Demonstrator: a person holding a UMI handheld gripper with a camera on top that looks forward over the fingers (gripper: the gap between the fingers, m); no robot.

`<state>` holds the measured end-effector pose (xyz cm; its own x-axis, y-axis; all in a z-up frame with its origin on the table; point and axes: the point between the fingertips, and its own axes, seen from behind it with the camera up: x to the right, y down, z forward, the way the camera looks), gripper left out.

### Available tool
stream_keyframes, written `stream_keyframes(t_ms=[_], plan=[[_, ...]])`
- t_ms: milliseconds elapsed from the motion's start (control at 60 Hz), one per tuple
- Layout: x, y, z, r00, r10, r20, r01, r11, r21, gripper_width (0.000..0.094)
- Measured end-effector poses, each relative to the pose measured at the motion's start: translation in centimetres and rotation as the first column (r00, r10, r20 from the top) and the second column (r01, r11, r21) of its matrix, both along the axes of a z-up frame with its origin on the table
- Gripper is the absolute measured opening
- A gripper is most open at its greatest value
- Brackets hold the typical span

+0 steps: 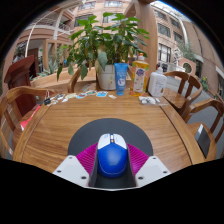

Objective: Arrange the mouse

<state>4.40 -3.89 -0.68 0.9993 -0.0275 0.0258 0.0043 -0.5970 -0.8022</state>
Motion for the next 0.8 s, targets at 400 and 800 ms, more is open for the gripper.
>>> stream_keyframes(t_ms=[400, 800], plan=[[0.3, -5.3, 8.0, 1.0, 0.01, 0.027, -0.012, 0.997, 0.076, 0.0857], [0.6, -18.2, 15.2, 0.999, 0.026, 0.045, -0.032, 0.991, 0.128, 0.0852]])
